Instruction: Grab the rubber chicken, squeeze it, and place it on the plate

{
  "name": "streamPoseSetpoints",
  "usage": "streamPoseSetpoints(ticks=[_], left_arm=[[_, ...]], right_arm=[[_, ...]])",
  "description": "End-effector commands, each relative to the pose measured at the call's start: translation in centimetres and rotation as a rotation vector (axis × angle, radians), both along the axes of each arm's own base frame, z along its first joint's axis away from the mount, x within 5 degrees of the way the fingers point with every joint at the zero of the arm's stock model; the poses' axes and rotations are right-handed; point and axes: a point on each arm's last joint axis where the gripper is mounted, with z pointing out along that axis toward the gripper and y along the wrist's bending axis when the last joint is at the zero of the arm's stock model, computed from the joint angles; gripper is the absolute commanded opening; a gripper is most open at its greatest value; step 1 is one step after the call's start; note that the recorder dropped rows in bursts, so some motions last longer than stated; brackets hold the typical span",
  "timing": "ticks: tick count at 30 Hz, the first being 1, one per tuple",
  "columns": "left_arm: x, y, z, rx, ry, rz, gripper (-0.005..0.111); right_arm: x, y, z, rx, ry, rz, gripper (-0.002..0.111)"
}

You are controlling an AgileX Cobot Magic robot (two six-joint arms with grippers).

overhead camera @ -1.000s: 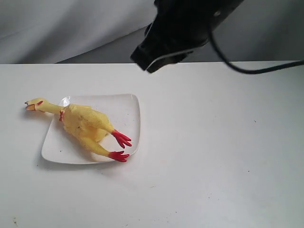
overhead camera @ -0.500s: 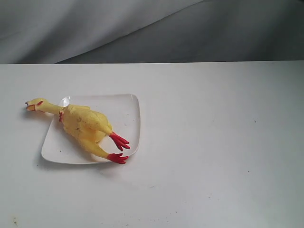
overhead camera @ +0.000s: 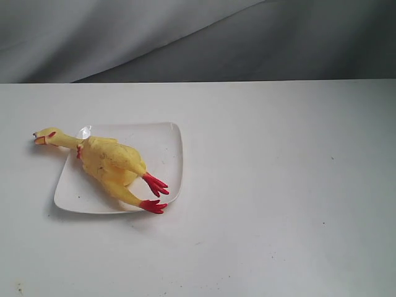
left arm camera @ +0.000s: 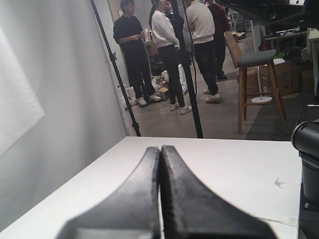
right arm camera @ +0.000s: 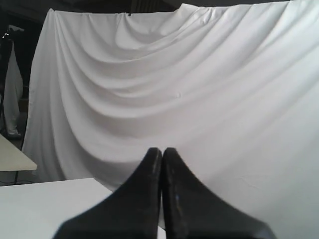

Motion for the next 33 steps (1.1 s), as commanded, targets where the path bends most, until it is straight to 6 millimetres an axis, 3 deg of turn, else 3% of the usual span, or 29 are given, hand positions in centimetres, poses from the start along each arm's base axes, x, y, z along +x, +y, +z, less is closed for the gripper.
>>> streamPoseSetpoints(ticks=[1,6,12,21,33], left_arm=[[0.0,0.0,-0.1,-0.011,-0.005,0.002,0.001],[0.0,0.0,-0.1,-0.011,-0.005,0.002,0.001],[0.0,0.0,-0.1,-0.011,-0.005,0.002,0.001],[0.0,0.0,-0.1,-0.011,-0.005,0.002,0.001],[0.0,0.0,-0.1,-0.011,-0.005,0.002,0.001]], right_arm=[[-0.1,-0.2,0.1,0.029,-0.026,-0.004,0.000],[0.2,-0.2,-0.4,0.021,0.059,-0.014,0.000],[0.6,-1.1,-1.9,0.000,0.132,-0.191,0.000],[1.1,-2.4,-8.0,-0.018,0.216,-0.572,0.000],[2.5,-2.9,-14.6,-0.028,0.360,-0.788,0.000]])
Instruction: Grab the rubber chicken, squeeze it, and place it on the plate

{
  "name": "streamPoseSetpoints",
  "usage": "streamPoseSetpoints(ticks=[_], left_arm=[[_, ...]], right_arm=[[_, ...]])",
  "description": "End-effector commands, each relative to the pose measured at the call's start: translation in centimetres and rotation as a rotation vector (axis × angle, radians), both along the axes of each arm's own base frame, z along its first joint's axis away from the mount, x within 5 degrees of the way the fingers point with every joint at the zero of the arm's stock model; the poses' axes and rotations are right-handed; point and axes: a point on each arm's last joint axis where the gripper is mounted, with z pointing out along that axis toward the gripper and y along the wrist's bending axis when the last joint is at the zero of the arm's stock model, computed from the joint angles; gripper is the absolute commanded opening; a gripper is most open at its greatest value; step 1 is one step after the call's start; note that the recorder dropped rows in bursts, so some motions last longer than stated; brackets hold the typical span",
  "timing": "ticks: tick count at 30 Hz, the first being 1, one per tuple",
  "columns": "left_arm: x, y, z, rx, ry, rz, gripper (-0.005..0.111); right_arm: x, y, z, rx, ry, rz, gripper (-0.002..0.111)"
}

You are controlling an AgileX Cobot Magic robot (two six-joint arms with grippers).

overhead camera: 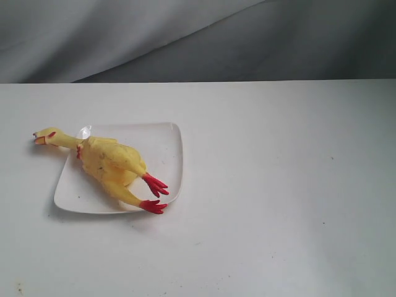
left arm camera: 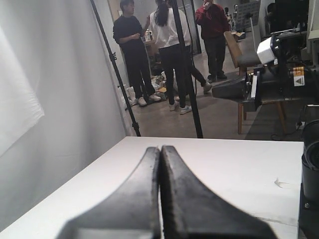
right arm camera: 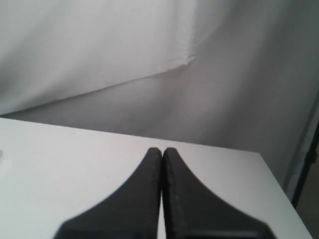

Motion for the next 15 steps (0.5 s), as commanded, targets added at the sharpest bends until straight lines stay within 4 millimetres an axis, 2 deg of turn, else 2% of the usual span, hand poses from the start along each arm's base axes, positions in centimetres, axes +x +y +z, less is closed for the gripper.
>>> streamPoseSetpoints(ticks=[1,6,8,15], left_arm=[[0.0,0.0,-0.1,-0.011,-0.005,0.002,0.001],[0.0,0.0,-0.1,-0.011,-0.005,0.002,0.001],[0.0,0.0,-0.1,-0.011,-0.005,0.002,0.001],[0.0,0.0,-0.1,-0.011,-0.005,0.002,0.001]], right_arm=[[0.4,-0.1,-1.9,0.032,0.025,-0.042,0.000],[1.0,-0.2,-4.4,0.076,0.051,-0.070,0.000],[1.0,-0.2,-4.5,0.093,0.047,-0.070,0.000],[0.8,-0.2,-5.9,0.085,0.198,-0.078,0.000]])
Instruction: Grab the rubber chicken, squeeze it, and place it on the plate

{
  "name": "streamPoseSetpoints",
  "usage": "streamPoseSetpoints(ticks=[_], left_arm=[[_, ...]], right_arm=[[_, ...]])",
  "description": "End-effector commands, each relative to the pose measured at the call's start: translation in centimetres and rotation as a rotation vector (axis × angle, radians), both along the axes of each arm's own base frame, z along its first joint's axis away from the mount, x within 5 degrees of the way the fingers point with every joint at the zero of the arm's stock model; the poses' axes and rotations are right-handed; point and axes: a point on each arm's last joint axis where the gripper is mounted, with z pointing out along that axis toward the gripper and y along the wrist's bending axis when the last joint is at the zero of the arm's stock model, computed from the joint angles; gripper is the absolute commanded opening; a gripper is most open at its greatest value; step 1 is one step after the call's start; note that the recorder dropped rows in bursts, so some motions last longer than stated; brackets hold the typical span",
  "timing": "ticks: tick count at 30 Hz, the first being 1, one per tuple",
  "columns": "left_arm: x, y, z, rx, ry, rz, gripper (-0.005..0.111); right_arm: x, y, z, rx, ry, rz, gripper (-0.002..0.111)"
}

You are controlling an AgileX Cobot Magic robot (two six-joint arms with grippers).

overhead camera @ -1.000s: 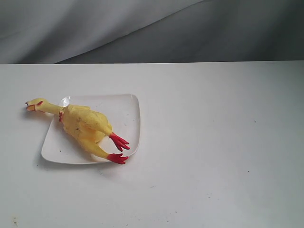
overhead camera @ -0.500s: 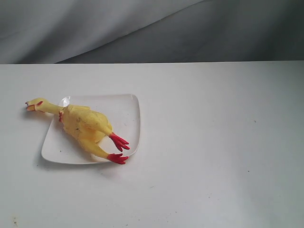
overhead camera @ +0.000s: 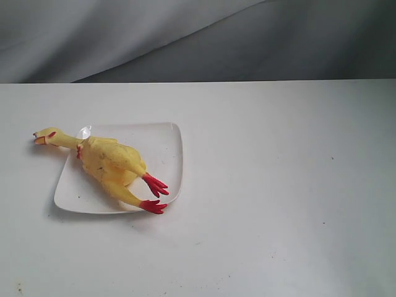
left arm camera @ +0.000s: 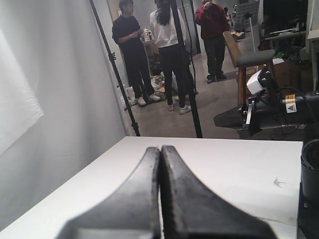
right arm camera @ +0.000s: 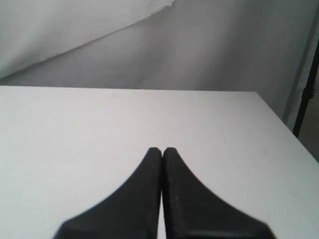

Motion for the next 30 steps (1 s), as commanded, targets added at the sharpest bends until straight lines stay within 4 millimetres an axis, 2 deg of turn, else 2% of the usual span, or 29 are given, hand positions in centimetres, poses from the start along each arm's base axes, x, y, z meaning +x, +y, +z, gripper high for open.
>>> streamPoseSetpoints(ticks=[1,30], left_arm=[[0.00,-0.01,-0.09,-0.011,-0.005,0.002,0.001],[0.00,-0.01,-0.09,-0.011,-0.005,0.002,0.001]], right_arm=[[-0.16,-0.02,-0.78,-0.001,0.077,-0.005,0.000],[-0.17,-0.02,-0.79,0.000,0.078,-0.005,0.000]])
